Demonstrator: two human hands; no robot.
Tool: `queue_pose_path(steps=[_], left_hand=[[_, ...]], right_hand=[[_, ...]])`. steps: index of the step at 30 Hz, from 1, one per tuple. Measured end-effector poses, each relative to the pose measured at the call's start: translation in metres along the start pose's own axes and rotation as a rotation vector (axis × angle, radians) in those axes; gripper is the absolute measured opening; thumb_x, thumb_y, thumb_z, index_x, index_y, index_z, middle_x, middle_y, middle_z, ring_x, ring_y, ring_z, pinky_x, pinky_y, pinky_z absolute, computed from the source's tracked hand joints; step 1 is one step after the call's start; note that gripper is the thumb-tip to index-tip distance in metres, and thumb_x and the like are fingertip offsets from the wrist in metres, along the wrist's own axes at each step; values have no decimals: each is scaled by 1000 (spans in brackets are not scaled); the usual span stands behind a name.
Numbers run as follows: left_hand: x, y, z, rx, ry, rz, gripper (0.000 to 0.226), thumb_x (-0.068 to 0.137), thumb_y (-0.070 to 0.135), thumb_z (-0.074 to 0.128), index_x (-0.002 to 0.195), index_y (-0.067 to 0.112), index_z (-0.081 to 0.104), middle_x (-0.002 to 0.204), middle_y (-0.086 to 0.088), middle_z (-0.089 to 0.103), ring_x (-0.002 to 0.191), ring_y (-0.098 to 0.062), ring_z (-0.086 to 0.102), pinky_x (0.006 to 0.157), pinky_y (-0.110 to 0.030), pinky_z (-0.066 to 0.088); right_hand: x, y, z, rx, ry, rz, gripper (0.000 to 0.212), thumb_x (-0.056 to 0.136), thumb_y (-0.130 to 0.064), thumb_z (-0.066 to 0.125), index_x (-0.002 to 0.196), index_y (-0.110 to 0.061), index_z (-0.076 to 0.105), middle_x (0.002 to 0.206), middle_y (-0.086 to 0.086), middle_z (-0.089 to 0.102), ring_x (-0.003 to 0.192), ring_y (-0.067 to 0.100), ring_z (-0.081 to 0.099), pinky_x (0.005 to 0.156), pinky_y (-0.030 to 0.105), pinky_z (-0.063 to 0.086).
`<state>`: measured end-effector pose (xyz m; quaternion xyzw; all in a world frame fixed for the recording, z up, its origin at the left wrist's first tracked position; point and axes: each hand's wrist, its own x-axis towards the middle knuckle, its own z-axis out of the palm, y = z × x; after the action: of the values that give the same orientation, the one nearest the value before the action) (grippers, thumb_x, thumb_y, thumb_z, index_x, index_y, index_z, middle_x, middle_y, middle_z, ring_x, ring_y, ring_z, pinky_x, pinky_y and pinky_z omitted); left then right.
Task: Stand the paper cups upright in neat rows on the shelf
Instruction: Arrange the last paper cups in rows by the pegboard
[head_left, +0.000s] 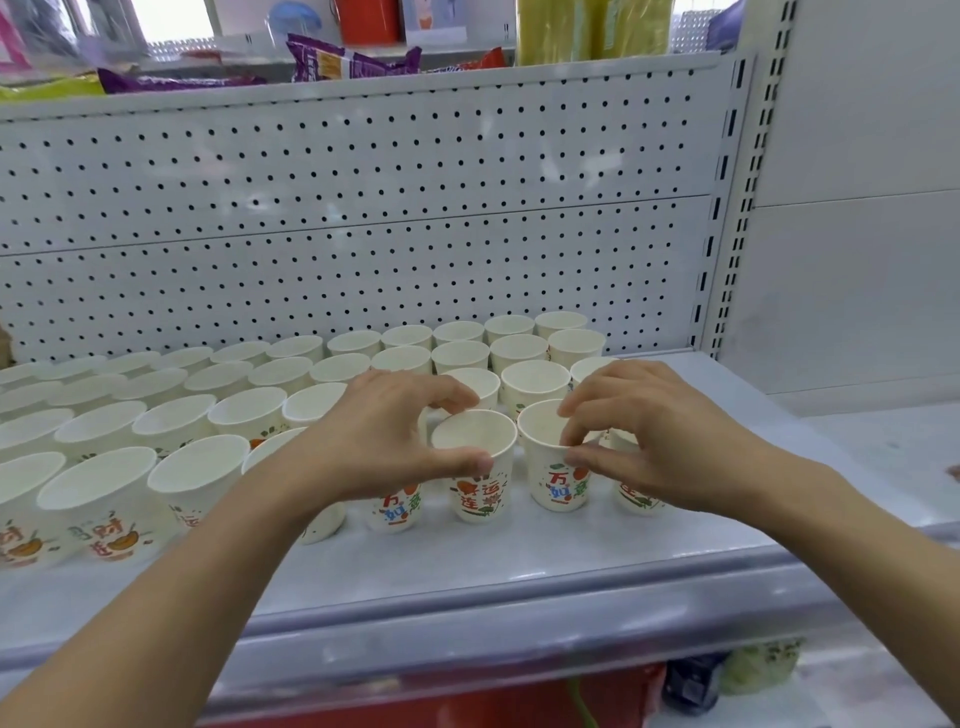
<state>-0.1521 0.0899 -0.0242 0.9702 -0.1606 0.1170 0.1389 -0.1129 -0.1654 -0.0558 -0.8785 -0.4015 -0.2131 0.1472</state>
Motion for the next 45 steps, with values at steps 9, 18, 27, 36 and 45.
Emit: queue_pose_path(steps=[9,18,27,36,45], left_hand=[[-25,-21,-3,-201,190,-21,61,75,73,48,126,40,54,119,26,50,111,8,46,89,-24,37],[-46,-40,-16,-213,303,-41,46,85,56,45,123,35,59,114,34,50,106,24,42,86,-12,34],[-86,-67,-35,-225,395,-120,34,90,49,46,118,37,60,120,30,55,115,12,46,92,-9,32],[-109,-90,-5,77,402,-35,40,79,51,59,109,27,70,109,8,68,114,-8,49,102,-52,38],[-98,-97,2,50,347,-62,33,85,30,68,117,33,64,108,10,63,114,-2,47,119,-39,5]], right_hand=[[-48,25,-17,388,123,379,65,67,-73,64,126,-51,48,127,-32,48,118,-14,44,97,22,38],[-46,28,-4,449,74,423,79,62,-59,75,133,-38,48,122,-17,59,110,2,57,99,34,49],[-17,-27,-10,216,343,217,54,80,-57,63,128,-33,53,123,-19,52,115,2,43,94,21,33],[67,-111,50,-96,126,-180,43,83,-52,45,106,-26,69,106,-9,67,108,18,55,96,37,35],[73,-120,60,-145,-18,-29,20,86,-36,59,98,-22,68,106,-4,66,115,24,53,105,40,26]])
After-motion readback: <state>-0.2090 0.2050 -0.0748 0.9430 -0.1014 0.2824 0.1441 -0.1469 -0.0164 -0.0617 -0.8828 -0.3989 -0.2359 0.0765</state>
